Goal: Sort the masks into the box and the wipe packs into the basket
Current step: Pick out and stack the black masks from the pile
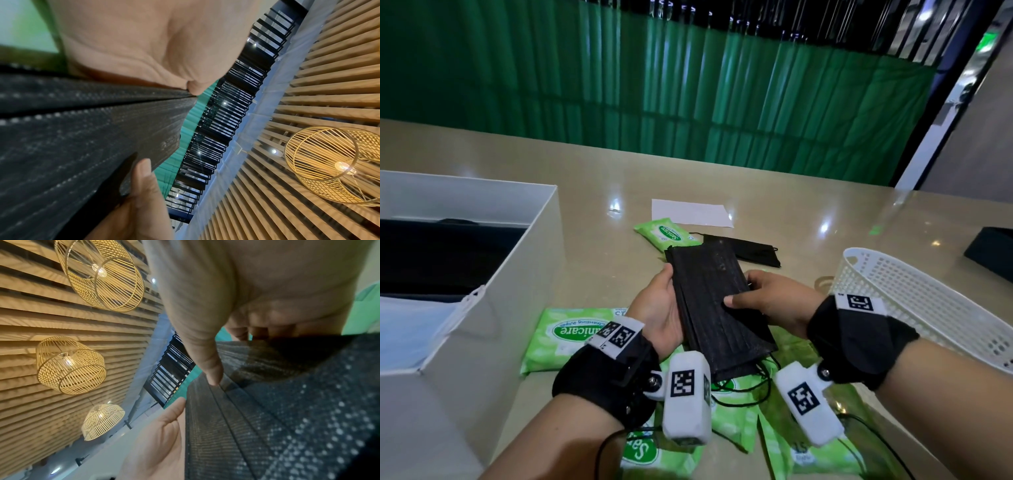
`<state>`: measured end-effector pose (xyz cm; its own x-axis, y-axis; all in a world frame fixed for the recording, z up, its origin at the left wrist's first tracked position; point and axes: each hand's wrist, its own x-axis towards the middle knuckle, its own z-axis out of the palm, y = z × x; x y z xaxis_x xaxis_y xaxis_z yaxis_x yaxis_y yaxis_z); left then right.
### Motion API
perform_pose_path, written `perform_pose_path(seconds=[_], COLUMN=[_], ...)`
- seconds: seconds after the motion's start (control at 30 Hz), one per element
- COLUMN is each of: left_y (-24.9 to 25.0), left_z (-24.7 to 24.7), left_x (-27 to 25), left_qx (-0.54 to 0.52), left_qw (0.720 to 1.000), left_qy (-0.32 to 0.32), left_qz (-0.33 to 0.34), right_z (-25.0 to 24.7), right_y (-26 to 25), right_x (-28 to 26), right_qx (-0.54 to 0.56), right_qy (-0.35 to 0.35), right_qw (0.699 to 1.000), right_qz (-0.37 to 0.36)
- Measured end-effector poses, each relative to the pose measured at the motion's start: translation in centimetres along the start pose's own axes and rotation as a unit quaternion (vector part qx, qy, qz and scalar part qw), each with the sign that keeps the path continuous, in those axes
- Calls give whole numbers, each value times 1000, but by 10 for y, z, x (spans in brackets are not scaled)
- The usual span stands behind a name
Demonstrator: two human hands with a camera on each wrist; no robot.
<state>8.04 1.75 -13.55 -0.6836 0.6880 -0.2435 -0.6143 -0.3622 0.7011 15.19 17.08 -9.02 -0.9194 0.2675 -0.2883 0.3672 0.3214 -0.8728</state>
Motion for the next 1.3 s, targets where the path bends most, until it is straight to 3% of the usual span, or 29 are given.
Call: perform_pose_path(seconds=[0.27,0.47,0.8,1.03,1.3], left_y=[1,2,2,0,2], left_z=[4,3,3,4,7], left_x=[-3,-3,-6,-4,-10], left_qx=[3,6,8,8,11], left_qw=[1000,1000,1000,999,998], left_qy=[-2,-1,-25,-13,8], left_qz=[1,-5,-14,-36,-54], right_z=[6,5,3,9,9], right_y=[6,7,4,2,0], right_x=[3,3,2,0,-1], right_qx=[86,61,174,153,180], right_qy=[-33,-29,-94,-48,-41], right_qw=[995,997,980,987,982], right_qz=[28,23,14,-14,25])
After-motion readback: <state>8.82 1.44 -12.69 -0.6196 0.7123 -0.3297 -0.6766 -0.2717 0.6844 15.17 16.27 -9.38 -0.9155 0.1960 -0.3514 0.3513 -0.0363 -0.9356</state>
